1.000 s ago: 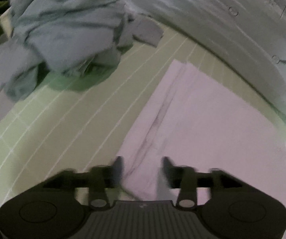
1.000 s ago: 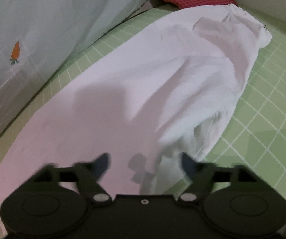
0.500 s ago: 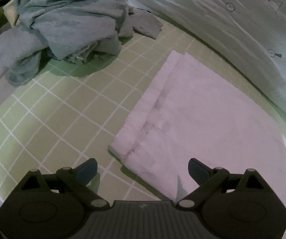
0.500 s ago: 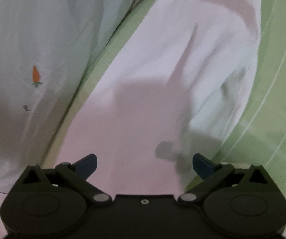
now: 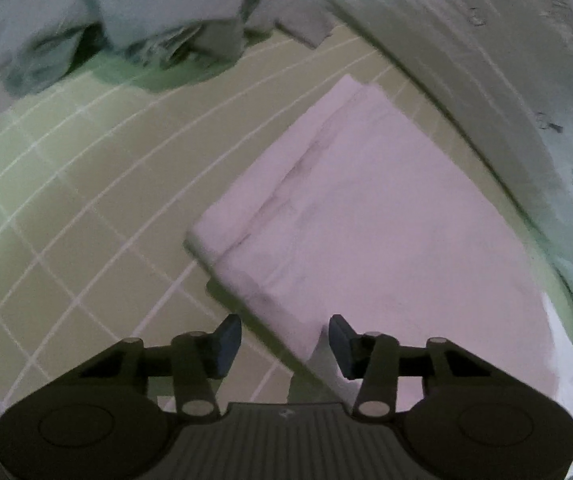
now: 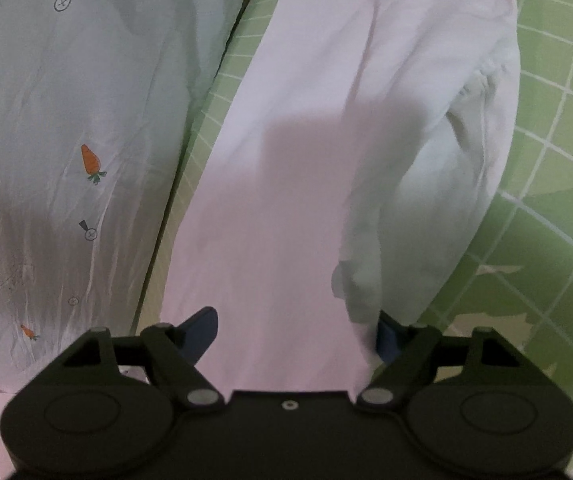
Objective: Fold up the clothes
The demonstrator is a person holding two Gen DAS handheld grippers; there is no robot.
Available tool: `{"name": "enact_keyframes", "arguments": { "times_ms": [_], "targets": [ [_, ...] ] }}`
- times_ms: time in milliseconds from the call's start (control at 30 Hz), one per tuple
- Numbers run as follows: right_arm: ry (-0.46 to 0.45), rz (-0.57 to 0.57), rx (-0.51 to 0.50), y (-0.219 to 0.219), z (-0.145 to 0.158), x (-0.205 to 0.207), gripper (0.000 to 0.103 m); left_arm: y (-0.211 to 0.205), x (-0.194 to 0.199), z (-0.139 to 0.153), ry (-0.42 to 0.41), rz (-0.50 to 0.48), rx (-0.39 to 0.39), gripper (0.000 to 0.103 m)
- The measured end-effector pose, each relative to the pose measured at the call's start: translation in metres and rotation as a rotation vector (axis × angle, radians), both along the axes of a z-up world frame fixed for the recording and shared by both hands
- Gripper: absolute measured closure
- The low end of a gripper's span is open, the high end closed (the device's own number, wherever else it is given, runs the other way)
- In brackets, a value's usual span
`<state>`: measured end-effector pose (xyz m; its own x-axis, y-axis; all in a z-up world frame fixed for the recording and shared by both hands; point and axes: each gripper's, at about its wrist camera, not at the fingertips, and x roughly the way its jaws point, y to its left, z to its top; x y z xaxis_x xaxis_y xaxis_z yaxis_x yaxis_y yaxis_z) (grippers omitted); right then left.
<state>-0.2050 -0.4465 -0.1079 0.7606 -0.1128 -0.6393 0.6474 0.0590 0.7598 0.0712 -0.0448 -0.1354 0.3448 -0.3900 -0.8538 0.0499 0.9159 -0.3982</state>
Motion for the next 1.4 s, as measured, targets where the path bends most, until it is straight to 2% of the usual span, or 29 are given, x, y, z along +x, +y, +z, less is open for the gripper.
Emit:
{"name": "enact_keyframes", "arguments": {
  "times_ms": [167, 200, 233, 267, 367, 500, 600, 633, 700, 733, 767, 800, 833, 867, 900, 933, 1033, 1133, 1200, 1267, 1300, 1367, 1400],
  "targets": [
    [0.002, -0.002, 0.007, -0.004, -0.002, -0.002, 0.021, 0.003, 0.000, 0.000, -0.015, 0.049, -0.023, 0.056],
    [0.003, -0.003, 0.007, -0.005, -0.002, -0.002, 0.021, 0.003, 0.000, 0.002, -0.025, 0.059, -0.024, 0.063],
    [0.004, -0.003, 0.008, -0.005, -0.002, -0.002, 0.021, 0.003, 0.000, 0.005, -0.035, 0.066, -0.021, 0.082],
    [0.004, -0.004, 0.008, -0.006, -0.003, -0.003, 0.021, 0.002, -0.001, 0.008, -0.049, 0.067, -0.017, 0.091],
    [0.006, -0.014, 0.007, -0.010, -0.004, -0.002, 0.021, -0.001, -0.004, 0.019, -0.107, 0.060, -0.006, 0.095],
    [0.014, -0.026, 0.009, -0.015, -0.006, -0.003, 0.021, -0.007, -0.005, 0.030, -0.168, 0.034, 0.012, 0.095],
    [0.033, -0.034, 0.009, -0.017, -0.009, -0.004, 0.020, -0.010, 0.003, 0.023, -0.137, 0.047, -0.006, 0.083],
    [0.046, -0.039, 0.006, -0.019, -0.010, -0.005, 0.020, -0.010, 0.005, 0.021, -0.126, 0.051, -0.012, 0.075],
    [0.067, -0.049, 0.001, -0.022, -0.013, -0.008, 0.020, -0.010, 0.011, 0.014, -0.094, 0.070, -0.027, 0.073],
    [0.079, -0.058, 0.000, -0.023, -0.013, -0.009, 0.025, -0.009, 0.014, 0.011, -0.079, 0.078, -0.041, 0.076],
    [0.091, -0.067, -0.002, -0.024, -0.014, -0.010, 0.032, -0.009, 0.018, 0.010, -0.073, 0.079, -0.060, 0.083],
    [0.099, -0.071, -0.002, -0.026, -0.014, -0.011, 0.053, -0.010, 0.021, 0.011, -0.077, 0.075, -0.069, 0.094],
    [0.098, -0.072, -0.002, -0.027, -0.015, -0.012, 0.072, -0.011, 0.024, 0.015, -0.088, 0.065, -0.071, 0.098],
    [0.102, -0.081, -0.003, -0.027, -0.015, -0.014, 0.079, -0.013, 0.027, 0.018, -0.099, 0.056, -0.073, 0.098],
    [0.105, -0.090, -0.004, -0.027, -0.015, -0.015, 0.094, -0.014, 0.030, 0.023, -0.110, 0.052, -0.083, 0.098],
    [0.095, -0.099, -0.006, -0.027, -0.015, -0.016, 0.098, -0.014, 0.033, 0.029, -0.126, 0.052, -0.108, 0.098],
    [0.012, -0.137, -0.001, -0.027, -0.011, -0.023, 0.100, -0.016, 0.040, 0.068, -0.241, 0.047, -0.161, 0.099],
    [-0.038, -0.111, -0.082, -0.024, 0.010, -0.021, 0.100, -0.011, 0.034, 0.120, -0.412, 0.009, -0.203, 0.099],
    [-0.050, -0.075, -0.145, -0.022, 0.025, -0.017, 0.100, -0.007, 0.028, 0.133, -0.464, -0.018, -0.183, 0.098],
    [-0.014, -0.041, -0.155, -0.020, 0.026, -0.013, 0.100, -0.004, 0.026, 0.116, -0.443, -0.023, -0.112, 0.096],
    [0.025, -0.020, -0.143, -0.020, 0.020, -0.010, 0.098, -0.003, 0.028, 0.096, -0.398, -0.017, -0.057, 0.096],
    [0.143, 0.024, -0.113, -0.016, 0.001, -0.003, 0.088, -0.001, 0.032, 0.054, -0.291, 0.009, 0.043, 0.094],
    [0.199, 0.037, -0.097, -0.012, -0.006, -0.001, 0.080, 0.002, 0.033, 0.032, -0.216, 0.041, 0.078, 0.092]
  ]
}}
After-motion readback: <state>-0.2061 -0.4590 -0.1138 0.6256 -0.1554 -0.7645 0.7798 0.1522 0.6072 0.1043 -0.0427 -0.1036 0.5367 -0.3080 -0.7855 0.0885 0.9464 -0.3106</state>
